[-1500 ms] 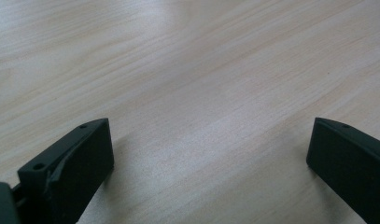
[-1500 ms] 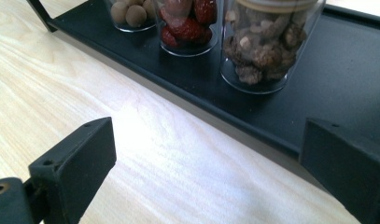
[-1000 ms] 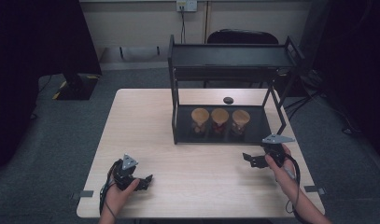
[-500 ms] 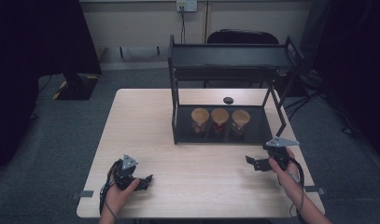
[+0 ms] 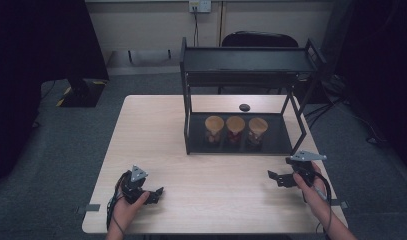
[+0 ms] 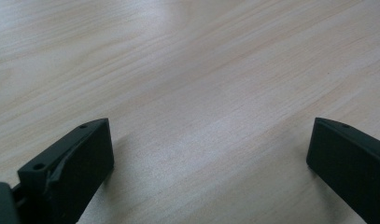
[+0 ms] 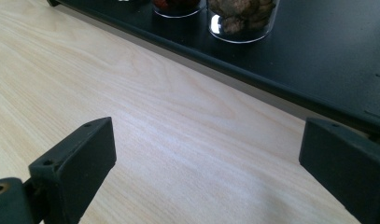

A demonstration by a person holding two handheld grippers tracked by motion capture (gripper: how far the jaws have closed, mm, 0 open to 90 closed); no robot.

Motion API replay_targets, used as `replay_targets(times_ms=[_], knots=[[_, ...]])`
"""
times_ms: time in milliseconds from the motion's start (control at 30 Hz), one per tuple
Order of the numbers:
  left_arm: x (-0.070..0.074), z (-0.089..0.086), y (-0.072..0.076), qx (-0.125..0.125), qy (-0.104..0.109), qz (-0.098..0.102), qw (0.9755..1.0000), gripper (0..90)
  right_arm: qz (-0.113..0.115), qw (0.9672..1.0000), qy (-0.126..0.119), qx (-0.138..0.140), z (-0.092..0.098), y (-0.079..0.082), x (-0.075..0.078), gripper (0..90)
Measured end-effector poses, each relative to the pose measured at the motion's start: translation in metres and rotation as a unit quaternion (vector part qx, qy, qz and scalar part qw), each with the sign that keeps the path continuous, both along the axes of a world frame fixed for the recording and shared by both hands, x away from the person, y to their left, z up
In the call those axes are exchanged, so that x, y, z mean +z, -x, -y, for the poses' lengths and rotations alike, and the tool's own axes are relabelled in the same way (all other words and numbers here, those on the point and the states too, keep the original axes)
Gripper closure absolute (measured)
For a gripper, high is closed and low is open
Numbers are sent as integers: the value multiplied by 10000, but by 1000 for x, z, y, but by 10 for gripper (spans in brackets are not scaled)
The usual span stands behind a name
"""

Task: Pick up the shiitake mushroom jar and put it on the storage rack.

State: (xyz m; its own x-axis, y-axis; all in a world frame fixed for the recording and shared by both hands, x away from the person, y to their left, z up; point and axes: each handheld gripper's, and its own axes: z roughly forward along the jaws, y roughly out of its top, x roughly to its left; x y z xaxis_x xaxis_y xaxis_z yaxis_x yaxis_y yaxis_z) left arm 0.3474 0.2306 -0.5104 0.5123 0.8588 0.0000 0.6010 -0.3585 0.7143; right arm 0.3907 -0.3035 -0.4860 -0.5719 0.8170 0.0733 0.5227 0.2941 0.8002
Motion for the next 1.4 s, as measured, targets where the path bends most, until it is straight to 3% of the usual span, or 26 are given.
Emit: replay_targets(times_ms=[1400], knots=[[0,0,0,1,1,0,10000,2,-153,9998,5,120,23,21,-7,30]])
